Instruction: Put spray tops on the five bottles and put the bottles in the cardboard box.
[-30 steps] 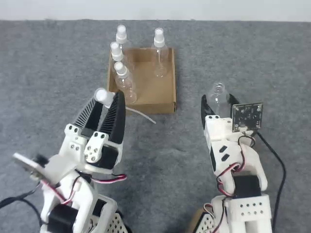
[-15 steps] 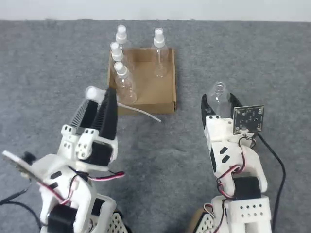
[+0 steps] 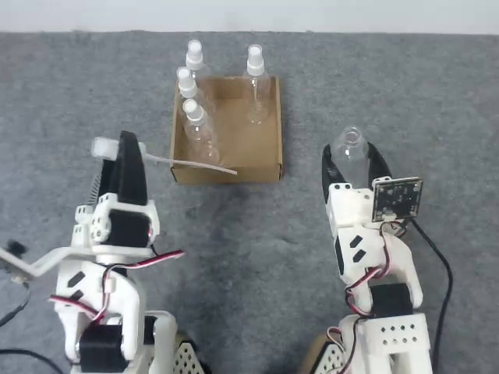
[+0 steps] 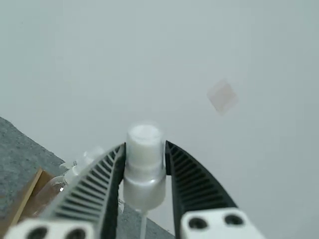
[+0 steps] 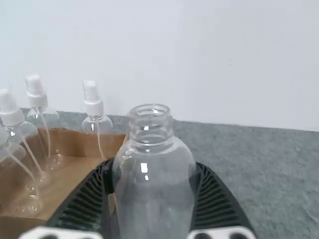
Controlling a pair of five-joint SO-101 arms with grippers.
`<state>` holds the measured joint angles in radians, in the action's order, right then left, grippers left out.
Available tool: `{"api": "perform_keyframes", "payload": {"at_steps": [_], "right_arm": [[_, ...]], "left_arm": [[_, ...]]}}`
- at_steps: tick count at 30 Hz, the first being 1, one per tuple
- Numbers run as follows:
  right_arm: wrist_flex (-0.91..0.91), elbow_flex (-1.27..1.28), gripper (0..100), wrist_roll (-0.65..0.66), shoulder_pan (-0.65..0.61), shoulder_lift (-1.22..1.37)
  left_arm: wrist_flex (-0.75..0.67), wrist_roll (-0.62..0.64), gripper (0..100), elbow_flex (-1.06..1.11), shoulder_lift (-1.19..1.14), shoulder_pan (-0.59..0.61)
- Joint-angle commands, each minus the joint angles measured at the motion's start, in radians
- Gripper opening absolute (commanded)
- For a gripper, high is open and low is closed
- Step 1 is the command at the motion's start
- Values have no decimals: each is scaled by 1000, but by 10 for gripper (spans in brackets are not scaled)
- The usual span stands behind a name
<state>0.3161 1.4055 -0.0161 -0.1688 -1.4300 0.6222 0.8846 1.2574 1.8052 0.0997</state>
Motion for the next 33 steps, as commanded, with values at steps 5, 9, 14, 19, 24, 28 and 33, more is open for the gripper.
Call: {"api": "perform_keyframes", "payload": {"at_steps": [5, 9, 14, 19, 24, 28, 33], "right_arm": [[-33, 6, 7, 2, -104, -18], [-33, 12, 8, 3, -139, -18], [-31, 14, 8, 3, -147, -18], [-22, 17, 7, 32, -174, -16], [-31, 78, 7, 192, -269, -27], [-31, 101, 7, 247, -326, -27], [-31, 121, 7, 327, -377, -27]], "left_arm": [[-34, 103, 12, 15, 20, 25], [-32, 167, 12, 18, 20, 25], [-32, 222, 12, 27, 20, 32], [-26, 259, 12, 33, 20, 37], [-34, 351, 12, 45, 20, 153], [-34, 379, 12, 44, 20, 193], [-34, 377, 12, 45, 20, 195]]}}
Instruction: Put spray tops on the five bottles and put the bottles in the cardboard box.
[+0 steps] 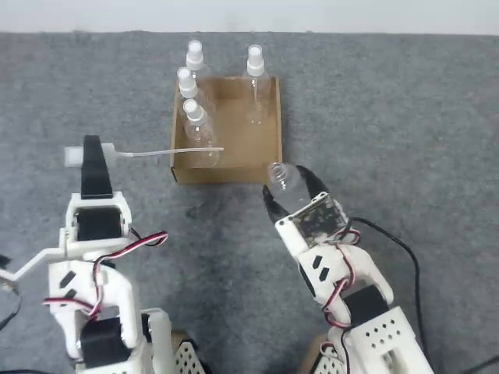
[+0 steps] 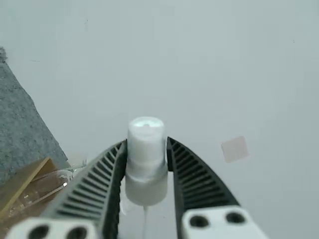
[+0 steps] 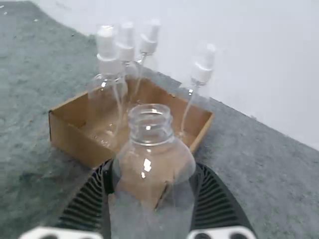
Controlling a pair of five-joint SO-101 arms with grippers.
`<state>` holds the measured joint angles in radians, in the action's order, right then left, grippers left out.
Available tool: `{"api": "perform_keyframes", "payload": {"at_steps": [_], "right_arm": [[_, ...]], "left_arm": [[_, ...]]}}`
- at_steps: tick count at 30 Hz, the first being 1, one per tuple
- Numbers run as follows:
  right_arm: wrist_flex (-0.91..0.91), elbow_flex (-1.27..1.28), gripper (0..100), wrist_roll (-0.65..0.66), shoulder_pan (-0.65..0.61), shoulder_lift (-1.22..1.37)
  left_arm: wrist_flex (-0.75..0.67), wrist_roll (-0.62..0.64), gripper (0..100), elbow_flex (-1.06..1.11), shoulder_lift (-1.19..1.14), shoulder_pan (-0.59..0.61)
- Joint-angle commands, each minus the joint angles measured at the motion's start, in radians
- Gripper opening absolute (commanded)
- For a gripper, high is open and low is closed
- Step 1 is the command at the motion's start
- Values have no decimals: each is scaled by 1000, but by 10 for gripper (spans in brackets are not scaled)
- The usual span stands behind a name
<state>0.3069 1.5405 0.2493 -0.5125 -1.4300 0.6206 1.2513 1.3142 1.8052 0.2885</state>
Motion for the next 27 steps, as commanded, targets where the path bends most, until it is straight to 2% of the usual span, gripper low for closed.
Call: {"api": "perform_keyframes", "payload": {"at_steps": [1, 18, 27], "right_arm": [[-22, -14, 7, 80, -42, -27], [-25, 8, 7, 313, -48, -27], [-25, 8, 7, 382, -48, -27]], "left_arm": [[-32, 9, 12, -10, 20, 5], [8, 3, 12, -8, 20, -6], [118, -109, 12, -44, 20, -144]]}}
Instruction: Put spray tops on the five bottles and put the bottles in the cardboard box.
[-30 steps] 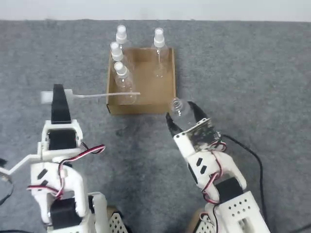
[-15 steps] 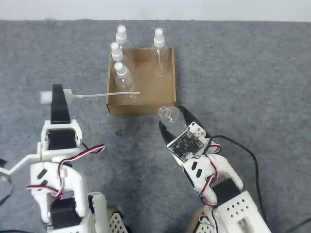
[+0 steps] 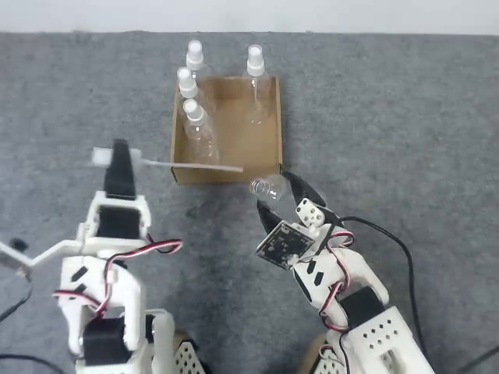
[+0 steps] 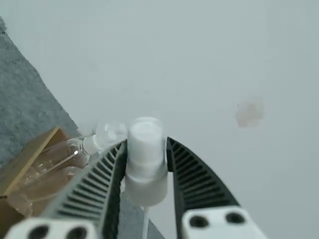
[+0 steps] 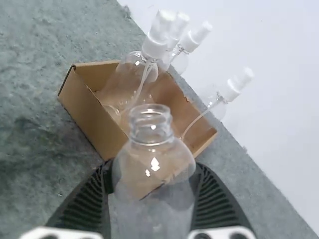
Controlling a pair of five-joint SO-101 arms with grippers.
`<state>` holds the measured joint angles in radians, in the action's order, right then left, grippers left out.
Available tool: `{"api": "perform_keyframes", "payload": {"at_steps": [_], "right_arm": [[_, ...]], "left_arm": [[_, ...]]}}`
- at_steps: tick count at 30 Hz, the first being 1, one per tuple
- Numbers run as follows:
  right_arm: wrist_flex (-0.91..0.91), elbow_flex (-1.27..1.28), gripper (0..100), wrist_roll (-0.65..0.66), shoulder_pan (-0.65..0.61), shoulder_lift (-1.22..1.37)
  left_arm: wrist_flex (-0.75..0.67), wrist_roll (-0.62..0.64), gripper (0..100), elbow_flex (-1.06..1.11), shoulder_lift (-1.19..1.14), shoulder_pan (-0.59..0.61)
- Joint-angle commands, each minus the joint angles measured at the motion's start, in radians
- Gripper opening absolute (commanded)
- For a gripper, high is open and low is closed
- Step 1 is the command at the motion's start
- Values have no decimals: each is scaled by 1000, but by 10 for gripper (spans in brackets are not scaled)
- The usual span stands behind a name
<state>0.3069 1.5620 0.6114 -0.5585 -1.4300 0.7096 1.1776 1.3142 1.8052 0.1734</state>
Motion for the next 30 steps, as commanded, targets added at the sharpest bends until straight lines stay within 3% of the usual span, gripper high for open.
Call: {"api": "perform_keyframes", "payload": {"at_steps": [1, 30], "right_arm": [[-25, -14, 7, 20, -2, -27], [-16, -14, 7, 14, -4, -27]], "left_arm": [[29, -41, 12, -45, 20, -31], [21, -118, 12, -15, 20, -107]]}}
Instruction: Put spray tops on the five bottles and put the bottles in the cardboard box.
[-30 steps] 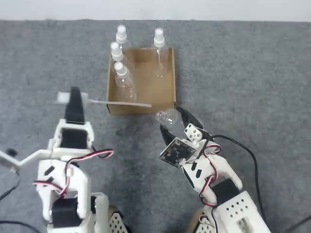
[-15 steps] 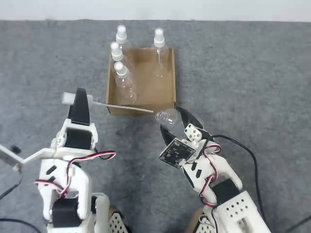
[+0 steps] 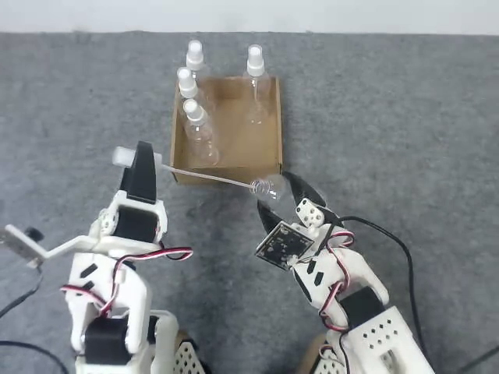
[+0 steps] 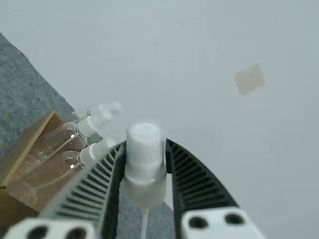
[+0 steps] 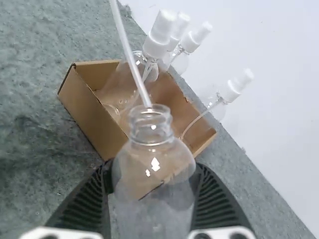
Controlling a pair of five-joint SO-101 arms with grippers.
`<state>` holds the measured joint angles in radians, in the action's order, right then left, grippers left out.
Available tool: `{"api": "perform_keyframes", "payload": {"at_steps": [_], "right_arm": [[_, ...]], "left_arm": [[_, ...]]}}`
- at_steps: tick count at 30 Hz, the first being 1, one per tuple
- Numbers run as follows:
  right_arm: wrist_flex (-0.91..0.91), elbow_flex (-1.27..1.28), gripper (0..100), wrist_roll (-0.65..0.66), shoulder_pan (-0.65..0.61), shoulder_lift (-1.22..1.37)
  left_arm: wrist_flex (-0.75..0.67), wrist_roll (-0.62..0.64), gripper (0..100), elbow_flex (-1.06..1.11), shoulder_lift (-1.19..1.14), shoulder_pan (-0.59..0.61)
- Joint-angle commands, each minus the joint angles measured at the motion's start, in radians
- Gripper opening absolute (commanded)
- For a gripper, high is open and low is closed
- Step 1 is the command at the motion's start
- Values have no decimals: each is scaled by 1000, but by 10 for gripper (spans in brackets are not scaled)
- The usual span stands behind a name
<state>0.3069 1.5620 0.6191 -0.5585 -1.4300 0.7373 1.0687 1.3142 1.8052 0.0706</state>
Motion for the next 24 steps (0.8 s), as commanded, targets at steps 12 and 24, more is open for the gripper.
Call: {"api": "perform_keyframes", "payload": {"at_steps": [12, 24], "right_arm": [[-16, -14, 7, 5, -4, -27], [-19, -14, 7, 5, -2, -27]], "left_arm": [[-6, -52, 12, 8, 20, -72], [-28, -101, 13, 39, 18, -147]]}}
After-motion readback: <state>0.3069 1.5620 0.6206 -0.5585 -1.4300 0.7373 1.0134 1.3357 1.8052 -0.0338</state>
